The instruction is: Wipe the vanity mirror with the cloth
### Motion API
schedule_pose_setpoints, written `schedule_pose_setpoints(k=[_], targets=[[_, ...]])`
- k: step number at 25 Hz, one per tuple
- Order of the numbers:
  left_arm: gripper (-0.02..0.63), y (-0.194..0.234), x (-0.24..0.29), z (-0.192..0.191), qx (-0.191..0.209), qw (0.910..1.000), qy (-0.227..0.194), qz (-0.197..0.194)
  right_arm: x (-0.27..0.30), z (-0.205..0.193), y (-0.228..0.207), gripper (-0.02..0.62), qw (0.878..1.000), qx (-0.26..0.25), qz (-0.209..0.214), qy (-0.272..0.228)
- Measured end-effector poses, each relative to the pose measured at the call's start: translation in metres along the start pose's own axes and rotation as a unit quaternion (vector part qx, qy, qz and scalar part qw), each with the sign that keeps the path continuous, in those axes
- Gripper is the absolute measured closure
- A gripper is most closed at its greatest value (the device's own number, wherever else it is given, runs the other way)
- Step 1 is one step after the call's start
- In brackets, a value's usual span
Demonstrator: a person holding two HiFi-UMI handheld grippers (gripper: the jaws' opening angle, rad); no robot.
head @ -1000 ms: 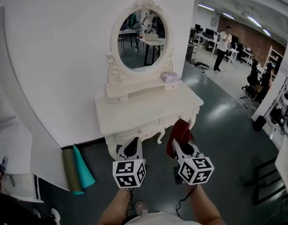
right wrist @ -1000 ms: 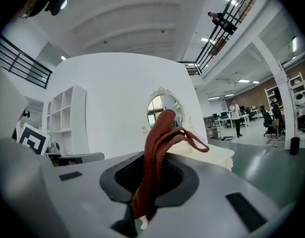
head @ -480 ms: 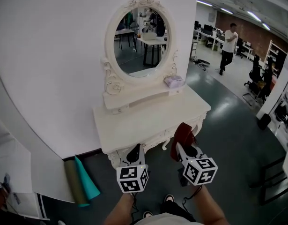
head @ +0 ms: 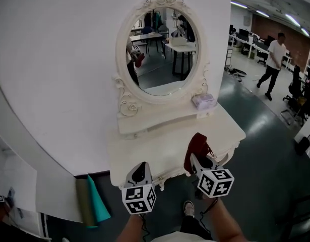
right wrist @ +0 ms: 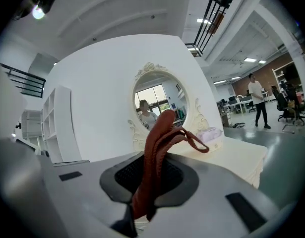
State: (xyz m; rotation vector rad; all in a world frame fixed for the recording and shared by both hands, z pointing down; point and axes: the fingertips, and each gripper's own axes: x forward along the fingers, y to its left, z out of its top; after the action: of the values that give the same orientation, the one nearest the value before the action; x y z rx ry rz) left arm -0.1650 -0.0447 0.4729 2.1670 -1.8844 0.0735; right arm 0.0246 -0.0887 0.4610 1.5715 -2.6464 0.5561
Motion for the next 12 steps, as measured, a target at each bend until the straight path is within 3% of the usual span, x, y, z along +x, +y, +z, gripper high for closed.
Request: schedule_pose_setpoints(k=[12], targets=[[0.595,-0.023,0.166,0.054,-0.030,0.9963,-0.018,0.079,0.149,0.091,-0.100,0.532,0.994,-0.050,0.094,0.024]])
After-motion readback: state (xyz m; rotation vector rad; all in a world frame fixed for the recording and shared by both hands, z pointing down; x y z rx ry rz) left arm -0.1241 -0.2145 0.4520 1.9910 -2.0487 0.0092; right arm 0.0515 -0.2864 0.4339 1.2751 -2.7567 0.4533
